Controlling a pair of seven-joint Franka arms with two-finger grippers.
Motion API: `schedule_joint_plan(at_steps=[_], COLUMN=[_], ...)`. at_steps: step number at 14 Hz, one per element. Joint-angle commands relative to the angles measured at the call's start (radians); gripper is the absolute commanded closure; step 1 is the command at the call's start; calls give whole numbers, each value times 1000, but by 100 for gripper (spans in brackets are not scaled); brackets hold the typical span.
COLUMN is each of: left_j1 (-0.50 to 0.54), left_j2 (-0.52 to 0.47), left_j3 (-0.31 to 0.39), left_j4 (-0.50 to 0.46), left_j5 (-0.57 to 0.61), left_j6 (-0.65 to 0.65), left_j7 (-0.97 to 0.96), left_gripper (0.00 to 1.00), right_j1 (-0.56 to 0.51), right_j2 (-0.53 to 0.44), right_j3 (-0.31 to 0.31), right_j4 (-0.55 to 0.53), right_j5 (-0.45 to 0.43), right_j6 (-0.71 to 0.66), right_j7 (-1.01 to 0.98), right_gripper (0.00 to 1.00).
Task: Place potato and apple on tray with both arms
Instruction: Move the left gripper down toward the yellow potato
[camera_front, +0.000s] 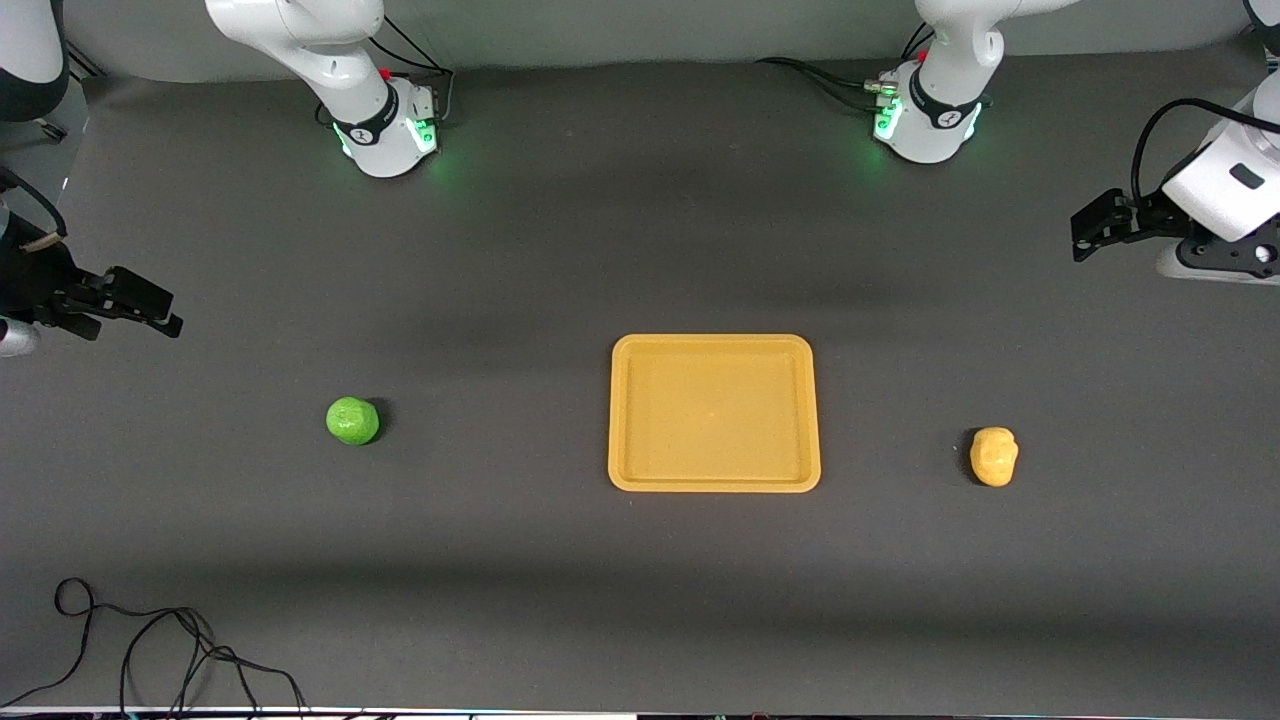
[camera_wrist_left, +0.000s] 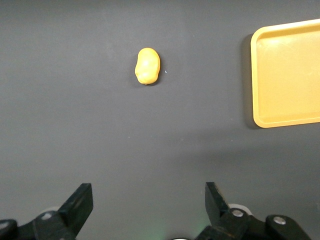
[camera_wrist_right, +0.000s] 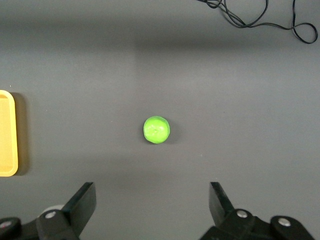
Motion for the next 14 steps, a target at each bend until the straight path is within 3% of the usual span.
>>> schedule_joint_plan(at_steps=[1,8,14], left_j1=[0,-7,0], left_j2=[-25,-14,177], left_j3=[1,0,3], left_j4=[-22,-24,-6], left_j5=[-6,-6,17], left_j6=[19,40,222], left_j7=[-11,-11,-5], left_gripper=[0,0,0], right_j1=[8,48,42], right_j2=[-12,-6,19], right_j3=[3,6,0], right_j4=[-11,-9,18], right_j5=[-14,-14,-15], right_j6=[-14,-15,-11], right_j7=[-1,-3,-3], right_gripper=[0,0,0])
